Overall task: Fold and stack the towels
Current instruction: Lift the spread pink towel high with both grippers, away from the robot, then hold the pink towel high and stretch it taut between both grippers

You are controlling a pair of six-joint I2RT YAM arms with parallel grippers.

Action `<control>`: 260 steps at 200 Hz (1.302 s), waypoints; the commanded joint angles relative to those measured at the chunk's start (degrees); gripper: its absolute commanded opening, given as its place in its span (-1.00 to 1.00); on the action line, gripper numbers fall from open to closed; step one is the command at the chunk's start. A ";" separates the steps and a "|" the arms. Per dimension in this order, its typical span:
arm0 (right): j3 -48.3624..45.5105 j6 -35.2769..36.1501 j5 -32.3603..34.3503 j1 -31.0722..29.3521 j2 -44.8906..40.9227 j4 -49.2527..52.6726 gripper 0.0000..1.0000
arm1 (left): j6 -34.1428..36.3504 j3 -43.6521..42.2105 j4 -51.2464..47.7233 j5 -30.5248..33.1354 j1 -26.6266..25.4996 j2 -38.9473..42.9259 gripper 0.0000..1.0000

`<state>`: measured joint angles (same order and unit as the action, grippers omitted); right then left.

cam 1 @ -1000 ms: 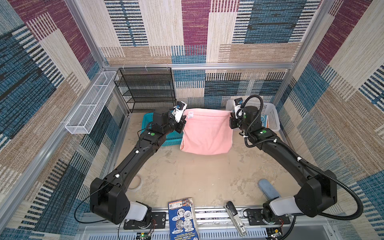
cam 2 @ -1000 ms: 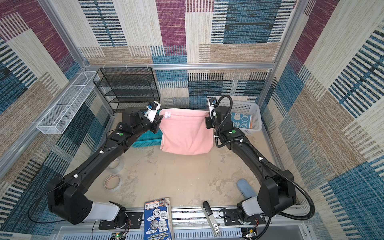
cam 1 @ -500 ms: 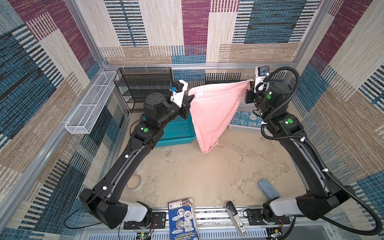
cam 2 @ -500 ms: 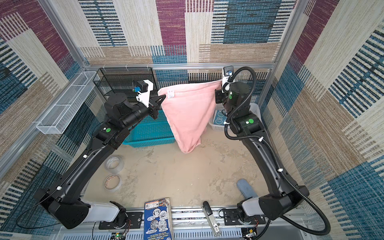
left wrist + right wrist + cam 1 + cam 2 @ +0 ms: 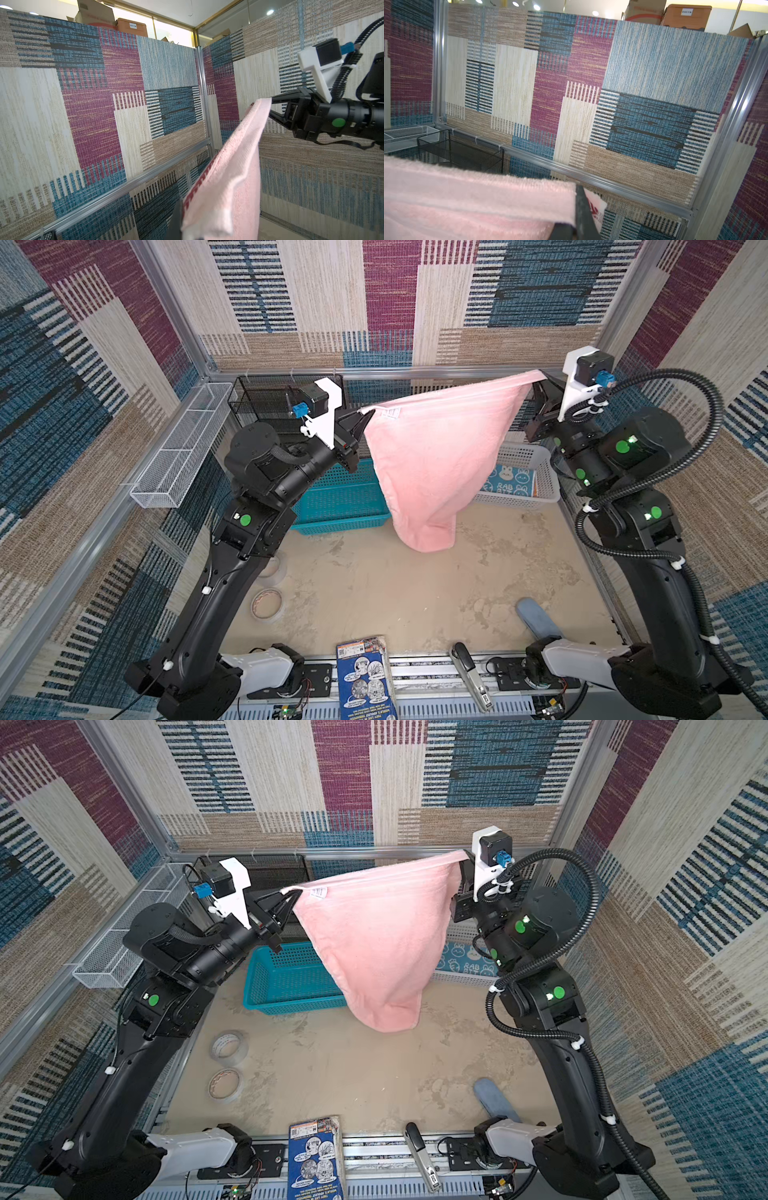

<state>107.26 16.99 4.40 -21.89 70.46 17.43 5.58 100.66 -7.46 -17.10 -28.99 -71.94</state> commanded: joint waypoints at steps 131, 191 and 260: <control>7.57 -2.99 -13.83 0.18 -5.31 -4.76 -1.00 | -3.98 -0.28 8.22 -3.82 0.18 10.27 -1.00; 5.86 -4.89 -14.05 0.14 -7.16 -3.91 -1.00 | -2.88 -3.84 9.07 -2.63 0.22 13.56 -1.00; 8.01 -5.93 -20.36 0.10 -6.02 -1.53 -1.00 | -1.16 -3.28 7.49 -2.16 0.19 14.90 -1.00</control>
<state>113.65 13.67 -18.94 -22.00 64.77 19.68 3.84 96.57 -2.90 -24.27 -29.04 -58.61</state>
